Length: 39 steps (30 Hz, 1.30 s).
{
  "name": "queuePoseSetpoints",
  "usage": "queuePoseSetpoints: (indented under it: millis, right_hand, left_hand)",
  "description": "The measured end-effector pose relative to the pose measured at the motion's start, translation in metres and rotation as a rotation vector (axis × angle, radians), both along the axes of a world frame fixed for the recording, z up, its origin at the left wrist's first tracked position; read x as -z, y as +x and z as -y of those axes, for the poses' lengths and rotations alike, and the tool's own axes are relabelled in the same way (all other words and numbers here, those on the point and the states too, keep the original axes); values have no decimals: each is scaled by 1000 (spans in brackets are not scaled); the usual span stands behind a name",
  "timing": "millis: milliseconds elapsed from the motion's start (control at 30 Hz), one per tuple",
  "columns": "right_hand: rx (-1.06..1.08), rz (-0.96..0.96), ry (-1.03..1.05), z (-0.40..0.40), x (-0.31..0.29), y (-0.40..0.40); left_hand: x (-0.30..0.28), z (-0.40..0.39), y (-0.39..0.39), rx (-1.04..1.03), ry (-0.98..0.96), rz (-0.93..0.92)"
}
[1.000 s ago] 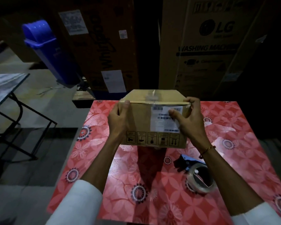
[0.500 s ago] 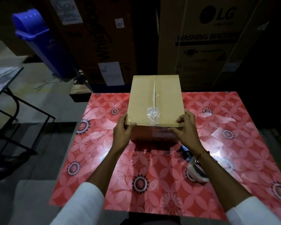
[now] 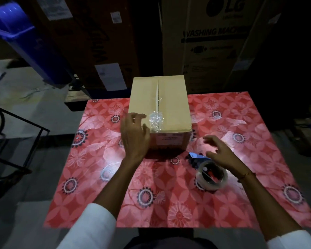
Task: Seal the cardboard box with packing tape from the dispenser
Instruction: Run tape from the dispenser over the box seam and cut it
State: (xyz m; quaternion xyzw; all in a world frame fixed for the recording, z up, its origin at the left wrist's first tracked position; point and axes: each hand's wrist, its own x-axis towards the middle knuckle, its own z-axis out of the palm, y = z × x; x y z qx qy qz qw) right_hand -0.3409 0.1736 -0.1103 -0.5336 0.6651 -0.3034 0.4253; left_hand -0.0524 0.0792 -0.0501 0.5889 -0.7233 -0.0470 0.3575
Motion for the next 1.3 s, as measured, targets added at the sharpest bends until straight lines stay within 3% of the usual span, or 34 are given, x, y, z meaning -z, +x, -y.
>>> queuePoseSetpoints:
  millis: [100, 200, 333, 433, 533, 633, 700, 767, 867, 1067, 1200, 1300]
  right_hand:
    - [-107, -132, 215, -13, 19, -14]
    - [-164, -263, 272, -14, 30, -8]
    - [-128, -500, 178, -22, 42, -8]
    - [-63, -571, 123, -25, 36, 0]
    - [-105, -444, 96, -30, 25, -6]
    - [-139, -68, 63, -33, 6, -5]
    - [-130, 198, 59, -32, -10, 0]
    - [-121, 331, 50, -28, -26, 7]
    - [-85, 424, 30, -16, -44, 20]
    - [-1, 493, 0, 14, -67, 54]
    - [41, 550, 8, 30, -75, 83]
    - [58, 597, 11, 40, -83, 103]
  left_hand:
    - [8, -17, -25, 398, 95, -47]
    - [21, -29, -36, 594, 300, -26]
    - [39, -45, -55, 570, 463, -37]
    - [49, -45, -42, 513, 521, -60]
    - [47, -44, -31, 534, 547, -91]
    - [36, -40, -21, 556, 602, -158]
    - [26, -39, -17, 535, 697, -348]
    - [15, -38, -14, 477, 740, -574]
    - [-4, -38, -11, 463, 780, -771]
    - [-25, -31, -12, 597, 869, -885]
    - [-32, -17, -14, 511, 877, -1136]
    - [-37, -7, -12, 487, 1001, -1220]
